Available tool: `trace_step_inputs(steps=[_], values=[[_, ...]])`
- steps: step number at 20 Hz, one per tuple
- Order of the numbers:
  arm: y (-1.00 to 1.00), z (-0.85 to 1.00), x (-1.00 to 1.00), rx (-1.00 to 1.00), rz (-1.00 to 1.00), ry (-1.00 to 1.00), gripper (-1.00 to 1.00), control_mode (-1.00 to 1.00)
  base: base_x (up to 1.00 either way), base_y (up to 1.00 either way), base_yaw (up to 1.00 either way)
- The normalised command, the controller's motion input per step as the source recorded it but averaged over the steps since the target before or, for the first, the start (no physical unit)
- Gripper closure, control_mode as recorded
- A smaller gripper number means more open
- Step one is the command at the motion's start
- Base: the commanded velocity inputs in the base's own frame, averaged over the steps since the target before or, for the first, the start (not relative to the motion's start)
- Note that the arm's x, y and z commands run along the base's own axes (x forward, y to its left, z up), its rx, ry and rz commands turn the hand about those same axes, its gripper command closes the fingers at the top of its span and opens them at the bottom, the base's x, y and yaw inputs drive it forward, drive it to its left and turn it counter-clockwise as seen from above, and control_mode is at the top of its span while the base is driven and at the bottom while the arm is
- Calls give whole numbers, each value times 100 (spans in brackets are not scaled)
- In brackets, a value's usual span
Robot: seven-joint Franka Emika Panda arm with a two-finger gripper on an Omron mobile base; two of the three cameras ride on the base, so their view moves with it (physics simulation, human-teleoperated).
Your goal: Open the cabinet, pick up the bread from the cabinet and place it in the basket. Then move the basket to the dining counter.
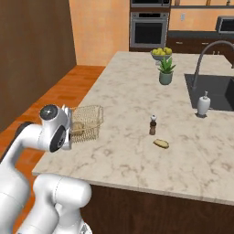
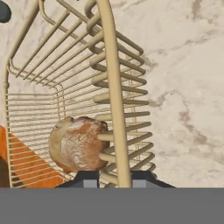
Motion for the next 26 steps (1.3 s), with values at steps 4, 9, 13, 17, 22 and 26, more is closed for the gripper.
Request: trace_step_inputs(steps=[4,9,13,17,22,26], values=[[-8,-43,100,5,-27,0,100,-100,0,0,0],[-39,-50,100,1,-4,1,100,-100,0,0,0],[-34,-21,93,0,8,17,100,-100,0,0,0],[-9,-2,56,0,7,17,100,-100,0,0,0],[0,-10,37,0,3,21,100,-100,0,0,0],[0,-3,28,0,2,22,-100,-100,0,0,0]])
